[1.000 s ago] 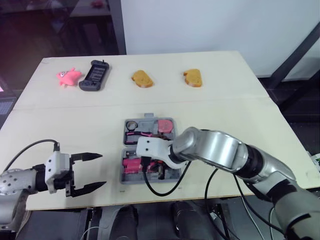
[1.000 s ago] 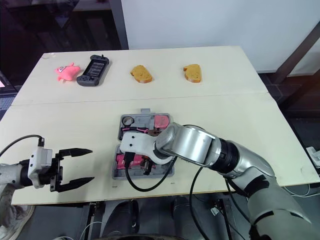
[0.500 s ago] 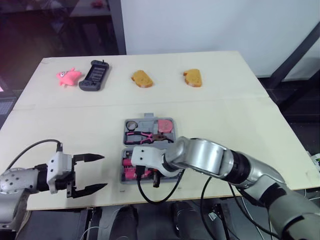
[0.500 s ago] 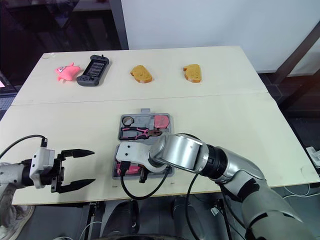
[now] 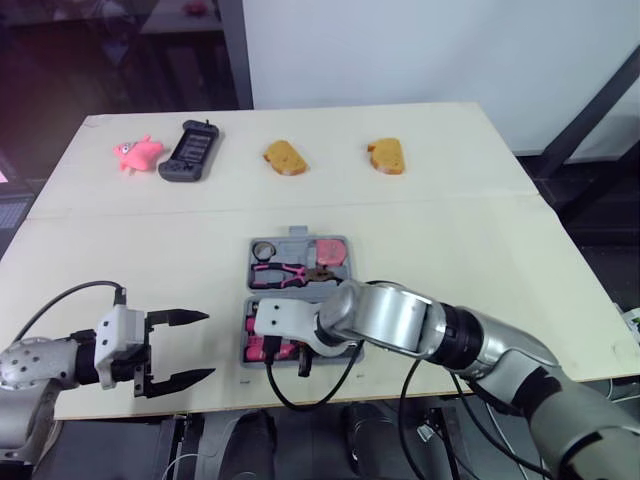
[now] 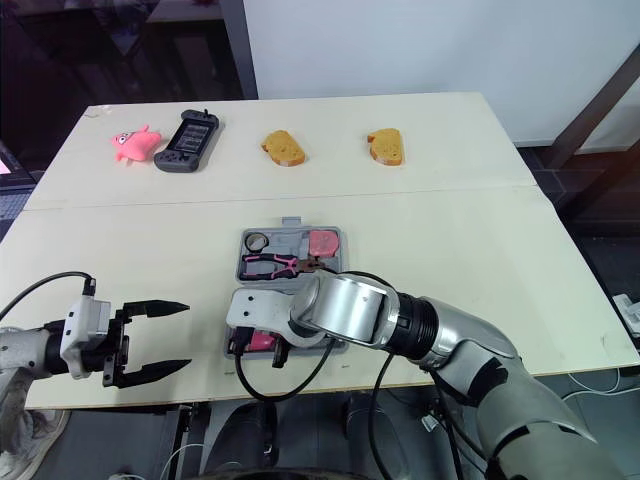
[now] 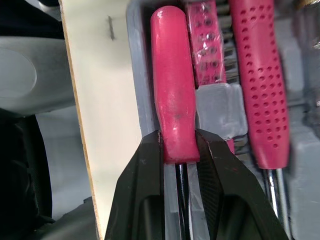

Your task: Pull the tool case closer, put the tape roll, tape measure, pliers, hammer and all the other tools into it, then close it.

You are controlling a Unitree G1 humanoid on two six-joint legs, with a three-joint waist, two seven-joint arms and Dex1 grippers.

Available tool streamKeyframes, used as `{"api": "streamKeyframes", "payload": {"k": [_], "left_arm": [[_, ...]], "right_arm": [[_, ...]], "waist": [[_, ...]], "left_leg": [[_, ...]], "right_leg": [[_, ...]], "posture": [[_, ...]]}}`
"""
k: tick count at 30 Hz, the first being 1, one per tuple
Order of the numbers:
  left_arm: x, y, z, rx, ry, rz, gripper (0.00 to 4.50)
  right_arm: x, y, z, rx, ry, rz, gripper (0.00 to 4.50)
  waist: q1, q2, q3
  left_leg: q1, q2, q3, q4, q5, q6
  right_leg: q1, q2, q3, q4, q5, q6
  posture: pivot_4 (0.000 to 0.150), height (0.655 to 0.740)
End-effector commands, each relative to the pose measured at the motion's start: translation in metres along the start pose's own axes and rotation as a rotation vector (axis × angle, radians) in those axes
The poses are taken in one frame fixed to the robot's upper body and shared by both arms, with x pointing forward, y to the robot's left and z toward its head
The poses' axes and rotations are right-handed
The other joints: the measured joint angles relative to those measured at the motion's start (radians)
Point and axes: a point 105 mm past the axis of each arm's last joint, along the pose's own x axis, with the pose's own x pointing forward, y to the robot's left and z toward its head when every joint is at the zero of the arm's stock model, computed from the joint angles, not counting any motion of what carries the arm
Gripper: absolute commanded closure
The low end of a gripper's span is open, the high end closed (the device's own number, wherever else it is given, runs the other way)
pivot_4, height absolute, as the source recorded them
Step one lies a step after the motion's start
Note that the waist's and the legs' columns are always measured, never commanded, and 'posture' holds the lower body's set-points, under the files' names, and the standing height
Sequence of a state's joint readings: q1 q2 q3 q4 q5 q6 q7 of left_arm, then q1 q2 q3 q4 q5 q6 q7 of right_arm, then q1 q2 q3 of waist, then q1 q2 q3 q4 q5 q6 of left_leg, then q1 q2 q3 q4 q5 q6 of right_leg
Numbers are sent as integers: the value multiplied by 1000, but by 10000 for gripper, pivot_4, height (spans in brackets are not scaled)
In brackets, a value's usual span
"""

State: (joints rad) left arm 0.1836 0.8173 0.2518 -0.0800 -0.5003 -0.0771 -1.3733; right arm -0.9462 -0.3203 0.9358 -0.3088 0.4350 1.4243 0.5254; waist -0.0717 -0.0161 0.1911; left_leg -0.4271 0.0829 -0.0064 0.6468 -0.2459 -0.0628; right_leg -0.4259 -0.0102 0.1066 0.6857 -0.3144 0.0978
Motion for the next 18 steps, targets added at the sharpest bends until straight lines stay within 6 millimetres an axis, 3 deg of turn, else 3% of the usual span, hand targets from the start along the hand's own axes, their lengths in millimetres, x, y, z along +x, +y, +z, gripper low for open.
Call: {"api": "streamKeyframes", "payload": {"k": [1,10,18], "left_arm": [[-2,0,6,33,-1,-2,0],[-2,0,5,33,3,4,0],[0,2,5,33,3,4,0]], "right_arm": [[2,5,7,-25,-26,12,41041],[5,5,4,-5,-26,15,41041],[4,2,5,-4,-32,8,2583]], "waist": [[-1,0,0],[-1,0,0],[-1,0,0]], "left_leg": [[0,0,0,0,0,0],[0,0,0,0,0,0],[0,0,0,0,0,0]], "right_leg": [[0,0,0,0,0,0],[0,0,0,0,0,0],[0,0,0,0,0,0]], "posture": [[1500,7400],[1500,7400],[1500,7400]]}}
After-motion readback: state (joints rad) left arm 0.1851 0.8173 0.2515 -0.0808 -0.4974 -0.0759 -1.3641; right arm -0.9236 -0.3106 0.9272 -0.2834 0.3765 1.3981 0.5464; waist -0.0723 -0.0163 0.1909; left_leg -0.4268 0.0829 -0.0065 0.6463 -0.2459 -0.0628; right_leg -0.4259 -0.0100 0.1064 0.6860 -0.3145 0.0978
